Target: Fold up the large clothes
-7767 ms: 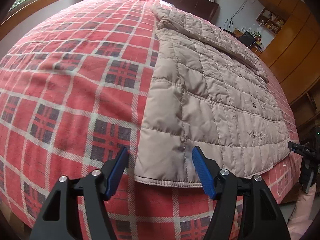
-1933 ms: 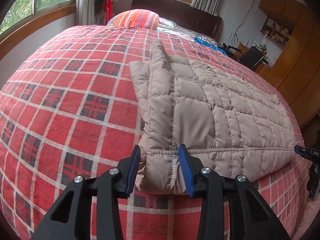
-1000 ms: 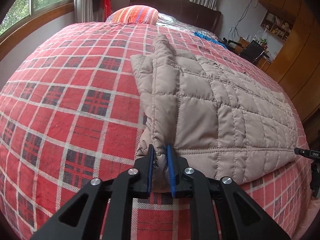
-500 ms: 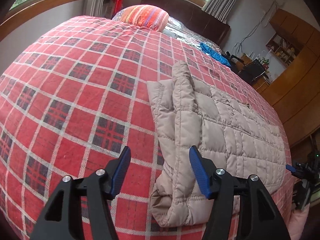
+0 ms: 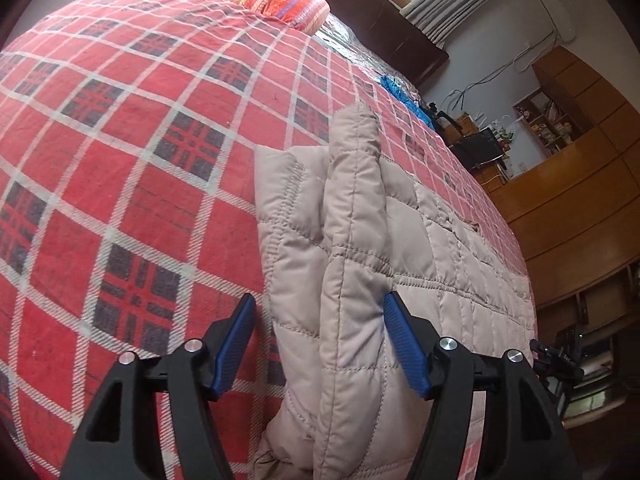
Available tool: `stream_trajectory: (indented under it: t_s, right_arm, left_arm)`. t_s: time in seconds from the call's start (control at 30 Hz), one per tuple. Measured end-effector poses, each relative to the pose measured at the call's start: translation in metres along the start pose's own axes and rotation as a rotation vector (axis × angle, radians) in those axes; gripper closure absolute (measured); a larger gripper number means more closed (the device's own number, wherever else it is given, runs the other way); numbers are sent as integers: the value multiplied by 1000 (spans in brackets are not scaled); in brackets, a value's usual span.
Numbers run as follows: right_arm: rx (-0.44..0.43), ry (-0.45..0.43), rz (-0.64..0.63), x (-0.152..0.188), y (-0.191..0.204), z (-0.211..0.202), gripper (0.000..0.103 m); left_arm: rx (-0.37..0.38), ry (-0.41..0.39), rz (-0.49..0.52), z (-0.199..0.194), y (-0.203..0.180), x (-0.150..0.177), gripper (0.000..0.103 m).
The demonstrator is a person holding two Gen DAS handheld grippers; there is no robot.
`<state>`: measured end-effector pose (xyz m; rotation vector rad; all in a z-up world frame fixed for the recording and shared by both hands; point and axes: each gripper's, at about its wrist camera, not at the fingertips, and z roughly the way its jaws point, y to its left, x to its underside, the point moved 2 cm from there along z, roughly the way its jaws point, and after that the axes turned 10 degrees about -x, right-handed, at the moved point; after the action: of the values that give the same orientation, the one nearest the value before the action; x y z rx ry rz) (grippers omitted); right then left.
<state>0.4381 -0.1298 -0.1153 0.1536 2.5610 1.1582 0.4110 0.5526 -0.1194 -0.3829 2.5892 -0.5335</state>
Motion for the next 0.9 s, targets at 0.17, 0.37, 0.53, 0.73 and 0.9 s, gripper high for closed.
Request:
stream_trajectory:
  t_s: [0.17, 0.37, 0.53, 0.73, 0.9]
  right_arm:
    - [-17, 5, 13, -1, -4, 9, 25]
    - [-34, 15, 0, -4, 5, 22, 59]
    - [-28, -1, -50, 0, 24, 18, 84]
    - [-42, -36, -115, 9, 57, -12, 89]
    - [-65, -63, -193, 29, 92, -50, 89]
  left_arm:
    - [28, 27, 3, 20, -11, -5, 36]
    - [-10, 19, 43, 23, -31, 4, 62]
    - [-79, -41, 113, 11, -57, 10, 86]
    - [-21, -115, 106, -32, -67, 8, 90]
    - [1, -179, 182, -84, -91, 24, 91]
